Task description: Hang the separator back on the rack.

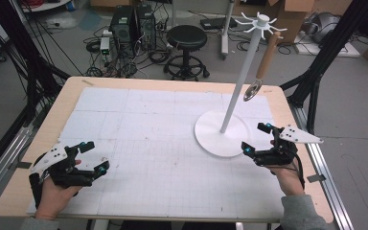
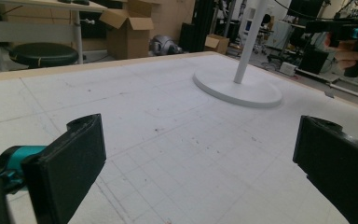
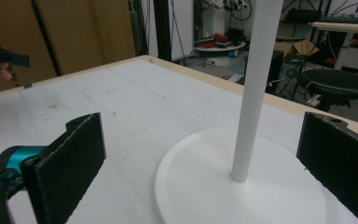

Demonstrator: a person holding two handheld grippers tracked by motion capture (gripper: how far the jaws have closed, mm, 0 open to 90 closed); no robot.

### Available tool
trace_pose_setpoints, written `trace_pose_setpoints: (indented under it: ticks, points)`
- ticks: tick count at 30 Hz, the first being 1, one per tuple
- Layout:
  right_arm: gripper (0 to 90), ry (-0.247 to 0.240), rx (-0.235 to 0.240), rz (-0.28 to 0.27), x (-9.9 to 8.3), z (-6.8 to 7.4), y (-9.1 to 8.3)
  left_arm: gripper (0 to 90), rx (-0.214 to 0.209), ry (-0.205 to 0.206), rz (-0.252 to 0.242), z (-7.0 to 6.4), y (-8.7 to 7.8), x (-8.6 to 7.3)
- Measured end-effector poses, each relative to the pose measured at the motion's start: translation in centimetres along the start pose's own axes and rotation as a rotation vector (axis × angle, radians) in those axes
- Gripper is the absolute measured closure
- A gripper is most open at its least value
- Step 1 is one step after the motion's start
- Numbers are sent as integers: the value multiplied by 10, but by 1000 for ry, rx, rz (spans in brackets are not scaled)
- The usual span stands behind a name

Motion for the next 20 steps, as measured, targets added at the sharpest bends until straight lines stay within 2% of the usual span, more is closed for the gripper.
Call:
trace_pose_setpoints:
  ticks: [5, 9, 11, 16, 20]
  points:
    - [3, 16, -15, 11, -12, -3, -2, 29, 2, 1, 0, 1, 0, 0]
    - [4, 35, -19, 43, -25, -4, -6, 29, 5, 2, 4, 3, -2, -2]
    - [3, 27, -24, 57, -31, -5, -9, 29, 16, 0, 3, 5, -3, -2]
    - [4, 38, -51, 44, -37, -6, -12, 29, 27, -7, 8, 7, -2, -4]
    - [4, 25, -46, 53, -41, -4, -6, 29, 29, -10, 5, 7, 2, -3]
Point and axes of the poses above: each handheld gripper's, and its own axes: y roughly forward along the jaws, x roughly out of its top, z roughly to its left, the point moved 2 cm from there along y, roughly forward along the jaws, and after that the axes turned 8 degrees about y, right-handed, at the moved point
